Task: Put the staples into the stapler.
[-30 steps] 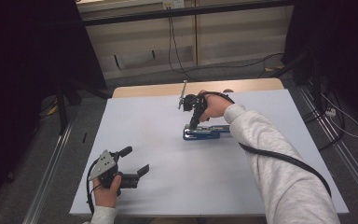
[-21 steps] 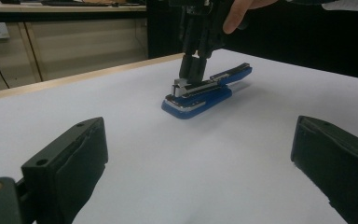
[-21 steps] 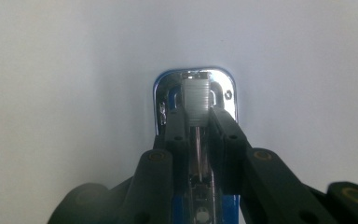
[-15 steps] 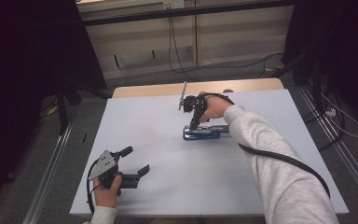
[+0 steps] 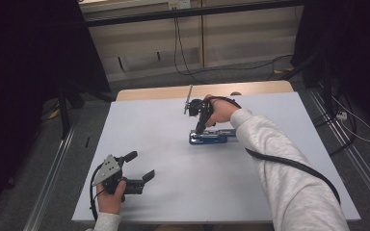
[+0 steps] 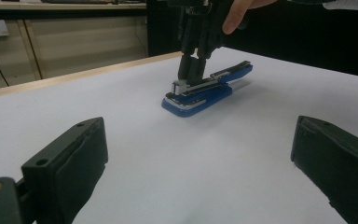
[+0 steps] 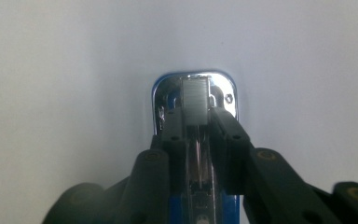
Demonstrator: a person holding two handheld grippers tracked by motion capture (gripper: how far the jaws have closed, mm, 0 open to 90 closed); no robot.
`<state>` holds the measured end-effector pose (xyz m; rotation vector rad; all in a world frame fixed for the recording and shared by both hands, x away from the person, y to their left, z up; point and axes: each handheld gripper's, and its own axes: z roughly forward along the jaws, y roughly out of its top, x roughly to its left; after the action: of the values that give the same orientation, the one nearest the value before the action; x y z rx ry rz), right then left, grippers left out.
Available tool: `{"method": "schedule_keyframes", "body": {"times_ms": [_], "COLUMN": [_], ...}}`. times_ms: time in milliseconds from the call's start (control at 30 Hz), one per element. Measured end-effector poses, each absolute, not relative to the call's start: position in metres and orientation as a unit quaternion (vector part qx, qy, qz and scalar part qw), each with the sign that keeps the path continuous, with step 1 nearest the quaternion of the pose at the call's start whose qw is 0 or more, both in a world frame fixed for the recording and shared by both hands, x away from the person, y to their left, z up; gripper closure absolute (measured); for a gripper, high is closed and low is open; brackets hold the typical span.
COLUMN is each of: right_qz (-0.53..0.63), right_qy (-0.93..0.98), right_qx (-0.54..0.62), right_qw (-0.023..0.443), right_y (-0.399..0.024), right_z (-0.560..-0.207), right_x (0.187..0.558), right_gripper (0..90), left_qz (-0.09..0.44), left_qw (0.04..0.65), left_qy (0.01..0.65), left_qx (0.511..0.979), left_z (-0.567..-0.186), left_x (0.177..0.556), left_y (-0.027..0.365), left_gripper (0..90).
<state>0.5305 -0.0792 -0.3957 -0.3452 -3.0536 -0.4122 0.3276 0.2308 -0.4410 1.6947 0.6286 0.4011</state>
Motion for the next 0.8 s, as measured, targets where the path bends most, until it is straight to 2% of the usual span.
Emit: {"method": "schedule_keyframes", "body": {"times_ms": [267, 500, 600, 800], "right_qz": [-0.156, -0.198, -0.209, -0.227], "right_qy": [-0.98, -0.965, -0.962, -0.953], "right_qx": [-0.123, -0.17, -0.176, -0.201], "right_qw": [0.014, 0.002, 0.0, -0.016], "right_y": [-0.086, -0.107, -0.118, -0.136], "right_z": [-0.391, -0.383, -0.383, -0.383], "right_x": [0.527, 0.52, 0.518, 0.51], "right_gripper": [64.4, 51.2, 49.3, 36.3], "left_qz": [0.174, 0.168, 0.162, 0.145], "left_qw": [0.599, 0.597, 0.595, 0.587], "left_qy": [0.27, 0.278, 0.278, 0.274], "left_qx": [0.733, 0.733, 0.737, 0.748], "left_z": [-0.441, -0.441, -0.441, -0.441], "left_x": [0.328, 0.331, 0.332, 0.34], "left_y": [0.231, 0.229, 0.227, 0.219], "left_gripper": [3.7, 3.4, 3.3, 3.1]}}
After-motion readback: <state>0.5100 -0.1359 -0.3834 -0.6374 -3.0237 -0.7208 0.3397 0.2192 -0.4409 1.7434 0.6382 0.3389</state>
